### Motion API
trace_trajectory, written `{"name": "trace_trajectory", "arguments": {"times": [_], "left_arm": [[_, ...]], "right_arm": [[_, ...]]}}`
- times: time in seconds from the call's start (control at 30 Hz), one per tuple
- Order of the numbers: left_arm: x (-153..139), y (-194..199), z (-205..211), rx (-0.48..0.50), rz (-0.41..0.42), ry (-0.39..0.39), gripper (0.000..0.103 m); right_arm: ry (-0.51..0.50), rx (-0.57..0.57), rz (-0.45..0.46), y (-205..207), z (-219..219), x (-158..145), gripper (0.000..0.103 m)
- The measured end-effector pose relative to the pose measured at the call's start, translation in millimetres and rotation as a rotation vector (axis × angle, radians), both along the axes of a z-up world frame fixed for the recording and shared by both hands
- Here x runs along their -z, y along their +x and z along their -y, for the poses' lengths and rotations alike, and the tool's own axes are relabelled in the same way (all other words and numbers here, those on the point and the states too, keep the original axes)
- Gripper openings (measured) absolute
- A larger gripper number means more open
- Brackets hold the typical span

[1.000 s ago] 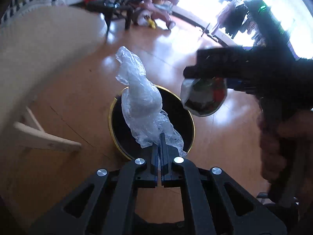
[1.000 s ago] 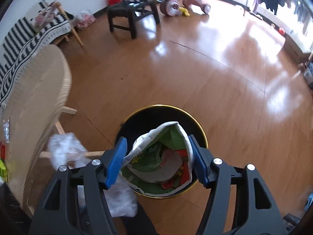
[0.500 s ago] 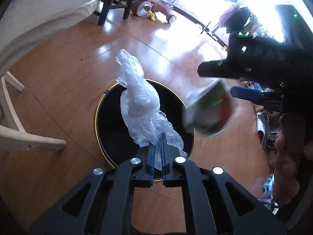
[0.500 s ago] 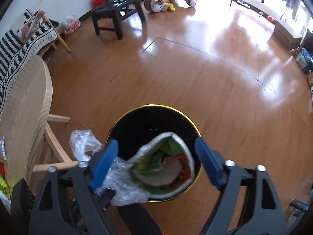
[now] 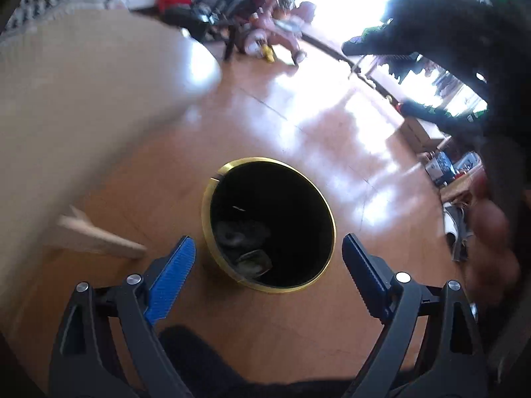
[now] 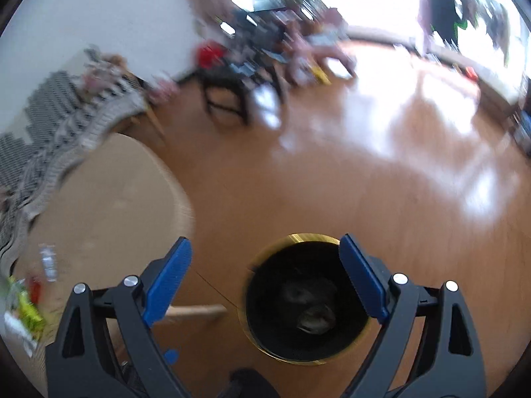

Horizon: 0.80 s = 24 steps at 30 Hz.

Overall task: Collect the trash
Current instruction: 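Return both tools to the table and grasp the yellow popcorn bag with the right tool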

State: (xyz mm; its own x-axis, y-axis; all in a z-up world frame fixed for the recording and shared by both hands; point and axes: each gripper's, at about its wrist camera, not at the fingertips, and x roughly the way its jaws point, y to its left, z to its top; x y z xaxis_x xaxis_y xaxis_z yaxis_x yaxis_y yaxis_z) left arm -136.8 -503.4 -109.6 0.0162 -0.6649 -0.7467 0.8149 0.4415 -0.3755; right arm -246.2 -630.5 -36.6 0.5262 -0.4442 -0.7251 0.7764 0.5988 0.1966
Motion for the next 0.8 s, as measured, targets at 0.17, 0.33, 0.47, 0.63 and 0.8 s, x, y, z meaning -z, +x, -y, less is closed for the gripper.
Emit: {"name": "trace_trajectory", "arguments": {"times": [0.17, 0.33, 0.47, 0.63, 0.8], "left_arm": [[-56.4, 25.6, -126.4, -0.121, 0.18, 0.037, 0.09], [-78.1, 68.9, -264.4, -0.395, 0.294, 0.134, 0.091], [-81.4, 100.1, -368.3, -0.636, 0.299, 0.185, 0.091], [-81.4, 122.7, -420.2, -0.748, 0.299, 0.213, 0.091], [-64.7, 158.6, -444.4, -0.797, 0.255, 0.249, 0.091]], "right_arm": [[-0.083, -0.249, 0.121, 41.6, -82.8, -43.0, 0.089], [-0.047, -0.521, 0.167, 106.0, -183.8, -54.5, 0.089], [-0.006, -0.717, 0.149, 160.7, -267.2, -53.7, 0.089], [0.026, -0.859, 0.076, 211.3, -351.7, -34.4, 0.089], [-0.025, -0.895, -0.035, 248.3, -393.5, -6.8, 0.089]]}}
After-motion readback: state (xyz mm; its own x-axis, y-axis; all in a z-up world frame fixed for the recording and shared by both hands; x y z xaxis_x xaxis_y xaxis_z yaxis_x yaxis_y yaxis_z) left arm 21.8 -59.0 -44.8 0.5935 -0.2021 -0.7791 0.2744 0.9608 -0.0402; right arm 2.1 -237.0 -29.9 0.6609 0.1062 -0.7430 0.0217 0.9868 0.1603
